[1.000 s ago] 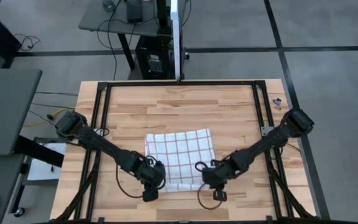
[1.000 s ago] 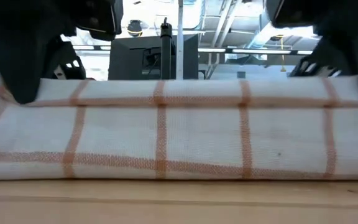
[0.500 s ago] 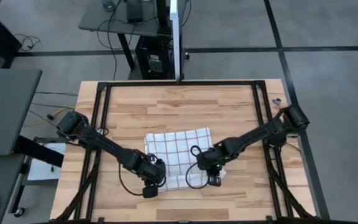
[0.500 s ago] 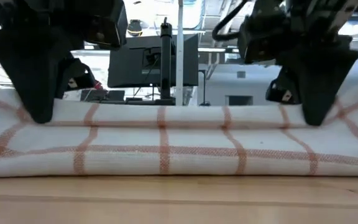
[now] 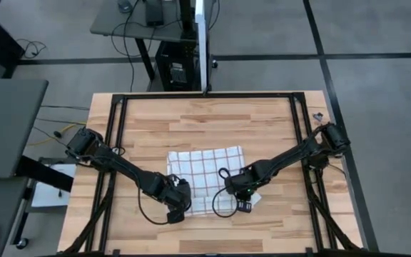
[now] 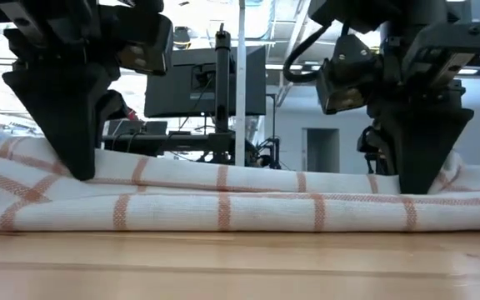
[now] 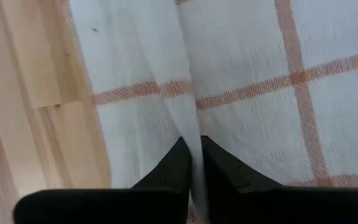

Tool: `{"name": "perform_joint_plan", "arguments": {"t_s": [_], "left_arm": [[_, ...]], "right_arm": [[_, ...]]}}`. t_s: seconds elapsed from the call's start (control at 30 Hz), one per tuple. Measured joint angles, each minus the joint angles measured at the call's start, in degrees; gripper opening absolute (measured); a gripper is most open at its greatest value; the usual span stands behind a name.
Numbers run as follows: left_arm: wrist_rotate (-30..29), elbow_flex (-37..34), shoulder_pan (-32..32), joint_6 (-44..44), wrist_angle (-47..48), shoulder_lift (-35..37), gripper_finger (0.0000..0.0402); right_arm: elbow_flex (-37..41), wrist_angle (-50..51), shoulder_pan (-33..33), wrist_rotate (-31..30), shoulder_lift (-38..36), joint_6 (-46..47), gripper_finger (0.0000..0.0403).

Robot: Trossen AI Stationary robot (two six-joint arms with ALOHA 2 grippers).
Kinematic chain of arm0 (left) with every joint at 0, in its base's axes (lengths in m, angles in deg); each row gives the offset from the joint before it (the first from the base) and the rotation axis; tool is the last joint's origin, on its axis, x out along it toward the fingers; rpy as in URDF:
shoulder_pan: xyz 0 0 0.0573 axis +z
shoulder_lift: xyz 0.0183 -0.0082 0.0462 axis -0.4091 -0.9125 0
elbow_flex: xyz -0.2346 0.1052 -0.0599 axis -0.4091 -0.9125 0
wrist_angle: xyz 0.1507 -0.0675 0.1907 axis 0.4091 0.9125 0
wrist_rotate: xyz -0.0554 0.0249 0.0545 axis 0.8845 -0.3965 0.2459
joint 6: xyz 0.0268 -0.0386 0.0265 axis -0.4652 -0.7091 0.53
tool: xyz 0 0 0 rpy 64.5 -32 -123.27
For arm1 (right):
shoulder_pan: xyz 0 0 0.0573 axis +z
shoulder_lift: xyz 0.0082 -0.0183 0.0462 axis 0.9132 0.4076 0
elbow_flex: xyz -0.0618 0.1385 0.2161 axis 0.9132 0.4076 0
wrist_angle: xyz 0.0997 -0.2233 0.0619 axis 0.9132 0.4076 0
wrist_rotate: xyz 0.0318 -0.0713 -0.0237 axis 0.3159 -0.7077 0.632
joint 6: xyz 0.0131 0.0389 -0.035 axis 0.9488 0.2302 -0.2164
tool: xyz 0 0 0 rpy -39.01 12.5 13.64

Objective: Roll towel
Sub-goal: Roll the white towel

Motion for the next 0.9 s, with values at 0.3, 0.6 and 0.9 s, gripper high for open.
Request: {"name": "perform_joint_plan", "arguments": {"t_s": [0.3, 0.6, 0.9], "left_arm": [[-0.5, 4.0, 0.2, 1.4, 7.7, 0.1, 0.0127], [-6.9, 11.2, 0.4, 5.2, 19.9, 0.2, 0.0138], [-6.7, 7.6, -2.8, 6.4, 7.6, 0.2, 0.0135]], "right_arm": [[0.1, 1.9, -2.7, 0.0, -4.3, 0.7, 0.0137], [0.0, 4.3, -7.2, -0.3, -15.1, -1.7, 0.0184], [8.7, -17.4, 1.0, -9.1, -17.9, 0.4, 0.0168]]}}
